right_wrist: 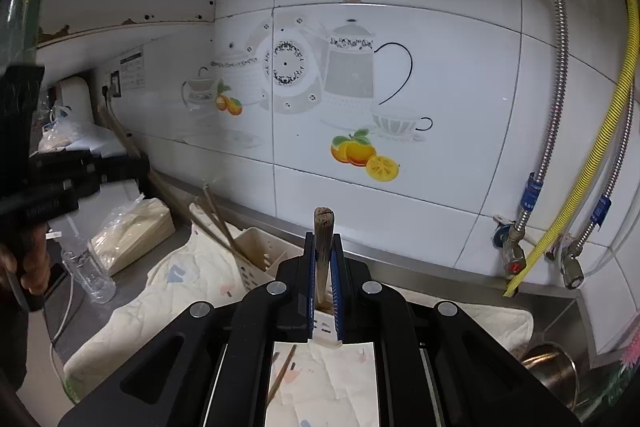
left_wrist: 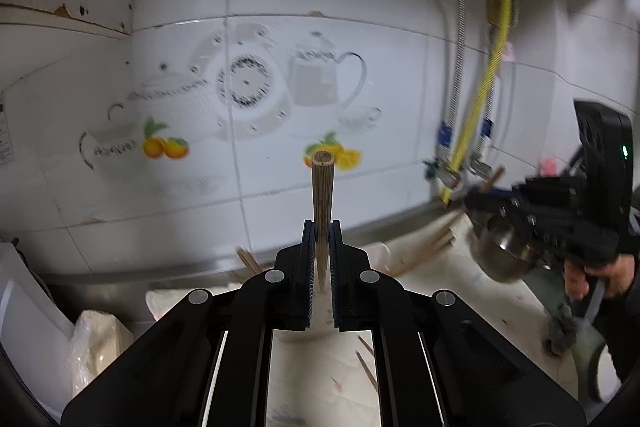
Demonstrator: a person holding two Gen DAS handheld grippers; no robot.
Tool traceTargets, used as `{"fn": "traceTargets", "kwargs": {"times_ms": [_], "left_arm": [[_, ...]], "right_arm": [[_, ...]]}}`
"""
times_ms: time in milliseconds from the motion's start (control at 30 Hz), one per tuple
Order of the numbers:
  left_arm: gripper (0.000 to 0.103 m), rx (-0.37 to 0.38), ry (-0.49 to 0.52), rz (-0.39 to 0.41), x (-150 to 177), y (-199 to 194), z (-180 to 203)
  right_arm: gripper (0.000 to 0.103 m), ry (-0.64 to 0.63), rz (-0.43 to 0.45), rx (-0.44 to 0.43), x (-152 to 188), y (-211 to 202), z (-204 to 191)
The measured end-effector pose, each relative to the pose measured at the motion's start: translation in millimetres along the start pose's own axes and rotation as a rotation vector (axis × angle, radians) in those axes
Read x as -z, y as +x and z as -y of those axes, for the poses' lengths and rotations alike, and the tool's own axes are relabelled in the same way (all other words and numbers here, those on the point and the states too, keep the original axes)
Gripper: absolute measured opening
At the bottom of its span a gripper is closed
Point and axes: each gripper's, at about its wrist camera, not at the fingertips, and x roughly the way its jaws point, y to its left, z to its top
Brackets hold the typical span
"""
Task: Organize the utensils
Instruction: 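Raise the left tool's chopstick upright into the holder while the right tool inserts its own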
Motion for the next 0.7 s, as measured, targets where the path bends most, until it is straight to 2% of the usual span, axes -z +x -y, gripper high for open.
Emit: {"fn": "traceTargets", "kwargs": {"times_ms": [200, 400, 700], "left_arm": [[0.006, -0.015, -0.06, -0.034, -4.9, 29.5, -22.4], [0.006, -0.036, -0.102, -0.099, 9.7, 64.5, -36.9], [0.006, -0.026, -0.144, -0.183, 29.3, 100.3, -44.3]], "right_arm": [[0.007, 0.002, -0.022, 0.007, -0.6, 21.0, 0.5], [0.007, 0.027, -0.064, 0.006, 6.5, 43.9, 7.3], [0.007, 0.052, -0.108, 0.004, 19.2, 68.3, 13.8]]}}
